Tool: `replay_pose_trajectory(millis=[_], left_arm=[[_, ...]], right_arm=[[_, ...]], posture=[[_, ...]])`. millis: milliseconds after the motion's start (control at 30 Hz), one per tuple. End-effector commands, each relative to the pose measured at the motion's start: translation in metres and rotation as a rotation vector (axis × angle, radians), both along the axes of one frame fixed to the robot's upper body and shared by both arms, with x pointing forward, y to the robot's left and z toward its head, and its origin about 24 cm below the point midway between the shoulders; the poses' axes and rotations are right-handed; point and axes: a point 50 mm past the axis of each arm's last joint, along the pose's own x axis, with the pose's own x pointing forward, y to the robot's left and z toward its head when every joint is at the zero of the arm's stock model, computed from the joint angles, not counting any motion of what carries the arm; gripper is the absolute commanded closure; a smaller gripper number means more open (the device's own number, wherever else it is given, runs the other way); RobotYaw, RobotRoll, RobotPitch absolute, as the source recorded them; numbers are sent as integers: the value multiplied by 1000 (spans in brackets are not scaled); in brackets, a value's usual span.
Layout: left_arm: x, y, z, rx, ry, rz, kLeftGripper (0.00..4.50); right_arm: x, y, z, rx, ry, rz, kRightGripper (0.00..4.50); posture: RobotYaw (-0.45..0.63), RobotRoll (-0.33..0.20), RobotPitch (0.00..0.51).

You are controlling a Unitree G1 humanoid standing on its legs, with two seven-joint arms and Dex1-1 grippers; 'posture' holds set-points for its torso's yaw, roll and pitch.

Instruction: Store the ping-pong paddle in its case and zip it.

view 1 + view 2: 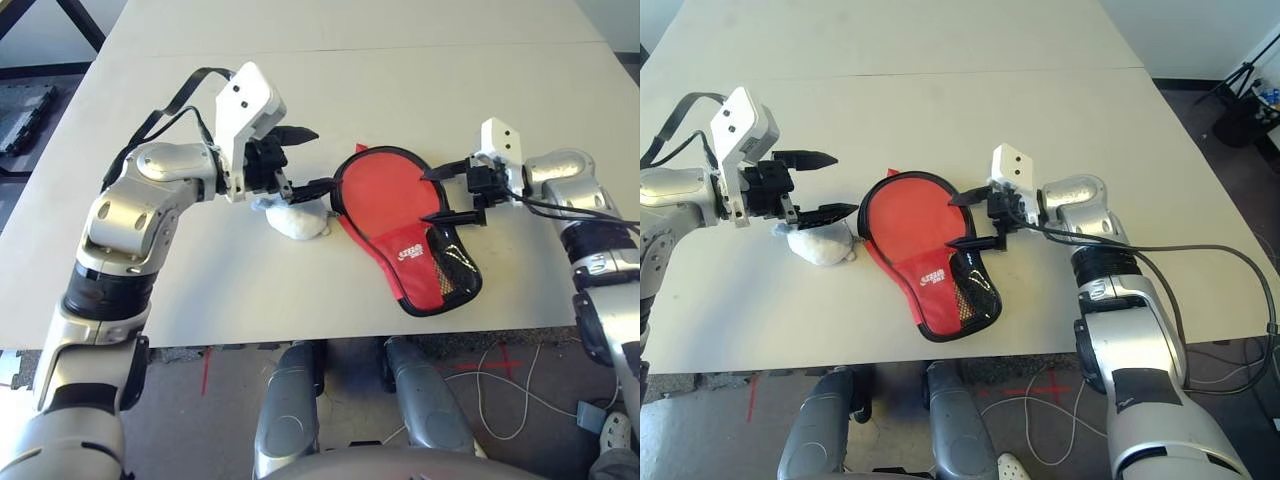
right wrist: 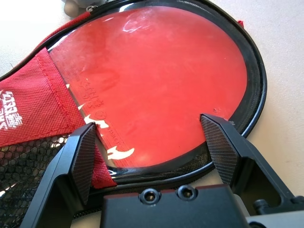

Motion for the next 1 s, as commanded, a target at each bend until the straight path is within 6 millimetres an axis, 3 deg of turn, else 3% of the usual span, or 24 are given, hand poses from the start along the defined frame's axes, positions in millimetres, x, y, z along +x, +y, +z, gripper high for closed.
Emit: replay_pose_trajectory(millis=[33,300,1000], left_arm=[[-9,10,-3,43,50,-3,0],[-28,32,-12,135,137,-19,0],[-8,40,-54,253,215,36,0]], right_arm=[[-4,-2,-24,-56,68,-15,12],[-4,-1,-26,-57,73,-18,12],[-3,3,-24,-44,70,-17,12]], posture=[[49,0,284],[55,0,289],[37,0,282]])
